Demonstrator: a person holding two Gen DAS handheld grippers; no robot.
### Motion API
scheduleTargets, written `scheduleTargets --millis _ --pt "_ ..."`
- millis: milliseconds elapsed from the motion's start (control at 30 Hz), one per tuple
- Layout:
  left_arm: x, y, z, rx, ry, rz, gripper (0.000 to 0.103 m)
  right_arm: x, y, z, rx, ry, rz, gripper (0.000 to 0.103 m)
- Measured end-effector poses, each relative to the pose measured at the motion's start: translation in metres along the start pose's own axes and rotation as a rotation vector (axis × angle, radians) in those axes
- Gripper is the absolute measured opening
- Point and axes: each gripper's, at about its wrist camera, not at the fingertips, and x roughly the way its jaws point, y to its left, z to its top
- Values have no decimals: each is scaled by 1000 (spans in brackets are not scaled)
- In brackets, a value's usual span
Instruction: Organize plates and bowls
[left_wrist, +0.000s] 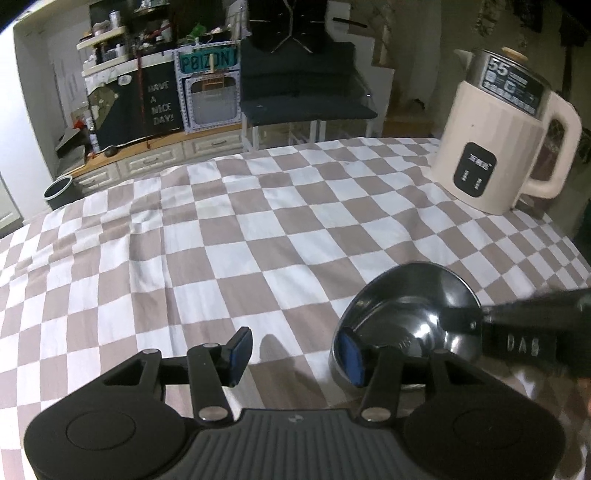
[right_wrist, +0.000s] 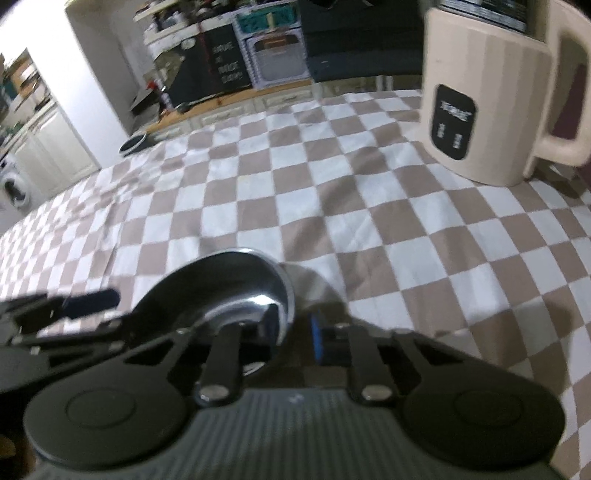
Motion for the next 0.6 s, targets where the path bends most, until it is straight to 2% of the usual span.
scheduleTargets --millis 67,133,233,400,600 --pt "-1 0 1 -26 15 -13 46 0 4 -1 -21 3 -17 13" --pt "-2 3 0 -77 43 -61 30 -1 5 -1 -22 3 -15 12" --pt "-5 6 -5 -153 80 -115 15 -2 4 -1 -5 5 -10 9" --pt "-9 2 -16 -195 123 -132 13 -4 3 0 7 -4 -18 6" --pt "-22 0 -21 -199 109 -124 10 -14 5 0 0 -18 -16 5"
